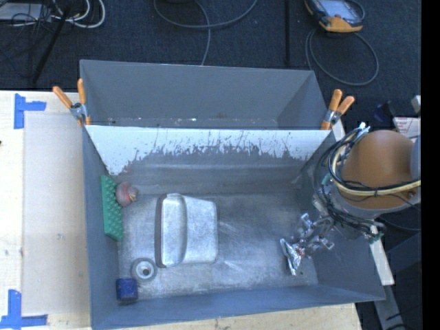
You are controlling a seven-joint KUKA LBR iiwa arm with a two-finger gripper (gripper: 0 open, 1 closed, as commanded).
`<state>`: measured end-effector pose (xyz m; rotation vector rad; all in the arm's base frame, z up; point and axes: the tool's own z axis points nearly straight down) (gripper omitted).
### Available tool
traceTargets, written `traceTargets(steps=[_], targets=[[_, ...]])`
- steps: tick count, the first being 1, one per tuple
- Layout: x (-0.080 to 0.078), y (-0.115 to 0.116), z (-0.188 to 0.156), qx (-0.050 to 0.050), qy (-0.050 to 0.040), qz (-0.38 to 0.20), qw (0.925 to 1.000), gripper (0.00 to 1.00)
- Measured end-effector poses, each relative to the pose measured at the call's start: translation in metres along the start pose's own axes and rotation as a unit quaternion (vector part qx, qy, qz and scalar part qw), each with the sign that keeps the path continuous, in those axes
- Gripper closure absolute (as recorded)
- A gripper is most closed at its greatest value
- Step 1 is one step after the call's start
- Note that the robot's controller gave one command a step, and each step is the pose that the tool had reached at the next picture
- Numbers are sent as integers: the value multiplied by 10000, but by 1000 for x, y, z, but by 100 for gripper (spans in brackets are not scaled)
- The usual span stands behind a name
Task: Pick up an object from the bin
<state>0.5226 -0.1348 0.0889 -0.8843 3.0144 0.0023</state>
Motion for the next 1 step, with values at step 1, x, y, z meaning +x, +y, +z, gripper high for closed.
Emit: traceTargets(steps=[1], targets=[[-15, 6, -179, 22, -17, -1309, 9914, 100]])
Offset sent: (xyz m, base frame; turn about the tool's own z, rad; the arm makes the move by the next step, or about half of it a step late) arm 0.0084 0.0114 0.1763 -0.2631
